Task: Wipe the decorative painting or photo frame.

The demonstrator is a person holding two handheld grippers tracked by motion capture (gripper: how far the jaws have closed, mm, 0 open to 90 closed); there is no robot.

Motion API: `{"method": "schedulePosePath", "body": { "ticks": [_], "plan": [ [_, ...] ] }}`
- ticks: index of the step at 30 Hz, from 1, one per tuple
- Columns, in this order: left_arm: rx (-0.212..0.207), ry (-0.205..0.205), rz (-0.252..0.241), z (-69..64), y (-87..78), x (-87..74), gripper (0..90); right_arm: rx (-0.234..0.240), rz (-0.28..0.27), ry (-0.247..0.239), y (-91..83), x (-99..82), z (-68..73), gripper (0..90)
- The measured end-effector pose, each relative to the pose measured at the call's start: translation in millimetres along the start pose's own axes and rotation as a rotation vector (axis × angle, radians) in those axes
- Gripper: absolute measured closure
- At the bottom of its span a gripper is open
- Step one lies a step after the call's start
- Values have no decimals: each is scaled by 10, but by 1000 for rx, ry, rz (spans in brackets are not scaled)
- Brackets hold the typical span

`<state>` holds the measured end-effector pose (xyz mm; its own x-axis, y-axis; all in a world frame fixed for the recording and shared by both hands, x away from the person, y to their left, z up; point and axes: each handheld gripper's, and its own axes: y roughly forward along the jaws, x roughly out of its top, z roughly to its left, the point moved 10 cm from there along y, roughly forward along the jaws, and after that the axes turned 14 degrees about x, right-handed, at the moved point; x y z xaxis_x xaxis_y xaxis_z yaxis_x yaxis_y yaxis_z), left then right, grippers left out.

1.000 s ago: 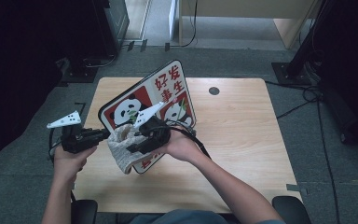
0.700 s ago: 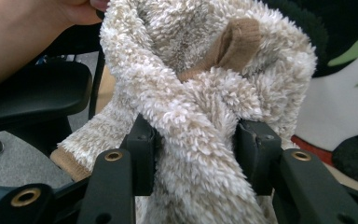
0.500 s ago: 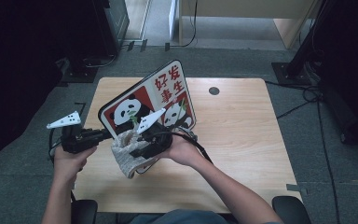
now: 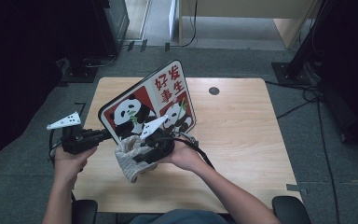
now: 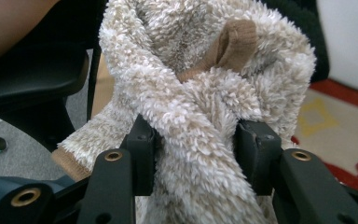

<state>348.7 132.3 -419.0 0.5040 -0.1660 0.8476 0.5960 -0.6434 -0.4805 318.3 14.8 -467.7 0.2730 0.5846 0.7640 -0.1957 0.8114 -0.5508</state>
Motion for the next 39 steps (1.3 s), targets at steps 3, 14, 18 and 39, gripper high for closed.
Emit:
{"method": "schedulePosePath", "body": {
  "ticks": [3,14,18,39],
  "plan": [
    [0,-2,0,-3,2,-3,842,-1,11,5,29,-57,-3,557],
    [3,-4,-2,-5,1,-4,840,6,22,21,111,-239,-30,557],
    [2,-2,-1,-8,3,-11,841,3,22,12,141,-319,-43,558],
    [4,-1,4,-11,0,-29,834,20,63,56,303,-728,-105,560]
  ]
}}
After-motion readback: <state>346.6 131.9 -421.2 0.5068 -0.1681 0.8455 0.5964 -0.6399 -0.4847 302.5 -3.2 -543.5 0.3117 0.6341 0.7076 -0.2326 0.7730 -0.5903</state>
